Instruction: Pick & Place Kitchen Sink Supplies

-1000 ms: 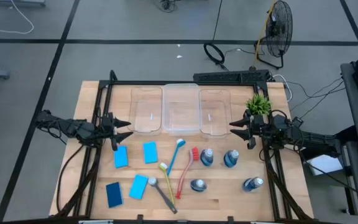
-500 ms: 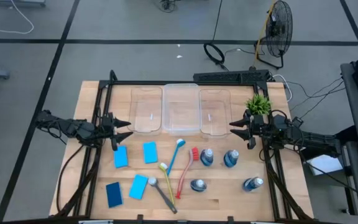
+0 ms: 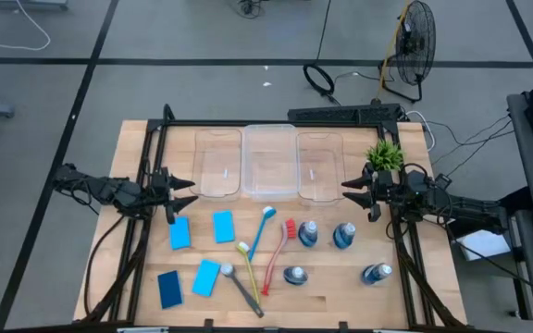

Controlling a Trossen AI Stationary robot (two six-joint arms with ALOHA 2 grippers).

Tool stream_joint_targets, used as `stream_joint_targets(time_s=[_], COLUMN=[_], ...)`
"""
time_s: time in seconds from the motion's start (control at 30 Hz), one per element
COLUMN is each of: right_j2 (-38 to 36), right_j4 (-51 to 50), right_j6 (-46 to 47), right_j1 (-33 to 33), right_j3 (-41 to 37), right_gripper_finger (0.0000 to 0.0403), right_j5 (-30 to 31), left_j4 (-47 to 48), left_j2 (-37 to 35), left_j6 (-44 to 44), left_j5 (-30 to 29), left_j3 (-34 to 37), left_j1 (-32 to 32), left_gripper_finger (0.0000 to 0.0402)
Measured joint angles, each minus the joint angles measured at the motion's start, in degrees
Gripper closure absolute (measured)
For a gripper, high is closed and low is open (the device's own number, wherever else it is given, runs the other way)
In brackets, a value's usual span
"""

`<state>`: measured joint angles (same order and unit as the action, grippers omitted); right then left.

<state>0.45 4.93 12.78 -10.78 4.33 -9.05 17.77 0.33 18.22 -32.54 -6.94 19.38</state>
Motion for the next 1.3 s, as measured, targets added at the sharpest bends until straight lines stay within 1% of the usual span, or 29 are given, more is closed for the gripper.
stream_joint_targets(time_s=[0.17,0.37,0.5,0.67,0.77,0.83,0.93,1.03,1.13,1.23,1.3], right_j2=[0.0,0.0,0.0,0.0,0.0,0.0,0.0,1.3,4.5,9.5,13.5], right_j4=[1.1,2.0,4.0,10.0,14.9,18.3,21.9,21.4,21.4,16.1,10.8], right_j6=[0.4,9.2,12.2,13.0,16.1,18.2,18.9,18.8,18.5,17.6,16.9], right_j1=[0.0,0.0,0.0,0.0,0.0,0.0,0.0,0.0,0.0,0.0,0.0], right_j3=[0.0,0.0,0.0,0.0,0.0,0.0,0.1,1.6,4.9,10.1,15.1], right_gripper_finger=[0.0261,0.0261,0.0261,0.0261,0.0261,0.0261,0.0261,0.0261,0.0261,0.0261,0.0261], right_j5=[0.0,0.0,0.0,0.0,1.4,1.6,1.5,1.5,1.3,-0.3,-2.1], left_j4=[0.0,0.0,0.0,0.0,0.0,0.0,0.0,-0.2,-0.6,-1.6,-1.7], left_j2=[0.0,0.0,0.0,0.0,0.0,0.0,0.0,0.0,0.0,0.0,0.0], left_j6=[0.0,0.0,0.0,0.0,0.0,-0.3,-0.6,0.0,0.0,0.0,0.0], left_j5=[0.0,0.0,0.0,0.0,-0.1,-1.1,-2.5,-2.6,-2.6,-2.6,-2.6], left_j3=[0.0,0.0,0.0,0.0,0.0,0.0,0.0,0.0,0.0,0.0,0.0], left_j1=[0.0,0.0,0.0,0.0,0.0,0.0,0.0,0.0,0.0,0.0,0.0], left_gripper_finger=[0.0149,0.0149,0.0149,0.0149,0.0149,0.0149,0.0149,0.0149,0.0149,0.0149,0.0149])
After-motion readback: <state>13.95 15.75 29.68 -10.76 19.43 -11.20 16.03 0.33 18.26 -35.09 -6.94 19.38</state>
